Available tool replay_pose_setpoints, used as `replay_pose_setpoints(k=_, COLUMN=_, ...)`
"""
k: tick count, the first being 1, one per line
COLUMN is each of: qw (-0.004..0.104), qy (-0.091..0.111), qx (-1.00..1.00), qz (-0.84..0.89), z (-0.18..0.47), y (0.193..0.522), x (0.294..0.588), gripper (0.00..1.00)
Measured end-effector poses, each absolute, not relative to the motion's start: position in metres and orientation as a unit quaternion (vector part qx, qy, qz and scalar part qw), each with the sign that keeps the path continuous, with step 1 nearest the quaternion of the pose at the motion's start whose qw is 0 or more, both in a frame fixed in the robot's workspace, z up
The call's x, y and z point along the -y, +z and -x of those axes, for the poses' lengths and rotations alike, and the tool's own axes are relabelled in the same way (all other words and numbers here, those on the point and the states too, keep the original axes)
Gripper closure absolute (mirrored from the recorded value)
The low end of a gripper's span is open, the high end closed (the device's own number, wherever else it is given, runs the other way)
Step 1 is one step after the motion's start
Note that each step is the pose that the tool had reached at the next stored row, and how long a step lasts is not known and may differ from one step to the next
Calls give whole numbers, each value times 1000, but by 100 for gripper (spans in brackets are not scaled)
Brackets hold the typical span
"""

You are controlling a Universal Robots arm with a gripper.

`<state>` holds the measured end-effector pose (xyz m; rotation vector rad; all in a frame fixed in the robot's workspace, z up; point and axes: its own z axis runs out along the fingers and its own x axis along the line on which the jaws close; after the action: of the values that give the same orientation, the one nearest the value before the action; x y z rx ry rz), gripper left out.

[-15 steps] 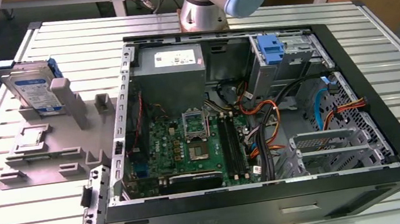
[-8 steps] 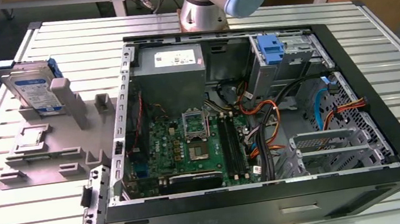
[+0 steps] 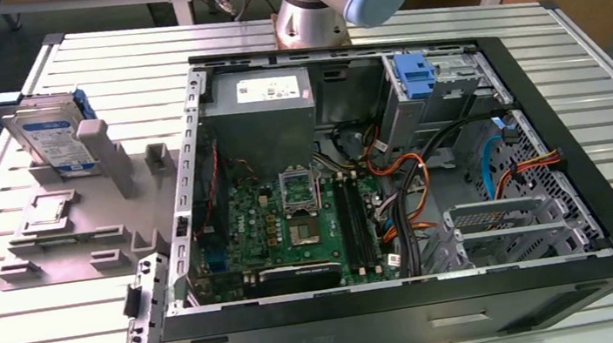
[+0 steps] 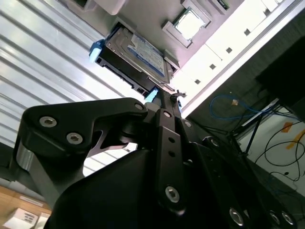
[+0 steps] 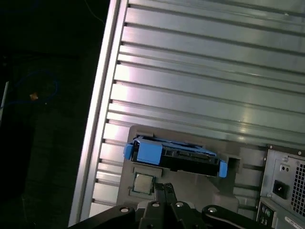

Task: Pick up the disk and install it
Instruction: 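Pick up the disk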

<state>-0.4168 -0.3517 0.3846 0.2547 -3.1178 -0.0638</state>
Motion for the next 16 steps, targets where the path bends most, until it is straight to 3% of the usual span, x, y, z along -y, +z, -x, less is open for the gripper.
replay_pose_setpoints(k=16, qw=8, qy=-20, qx=989, qz=-145, z=417, y=385, x=352, gripper=90)
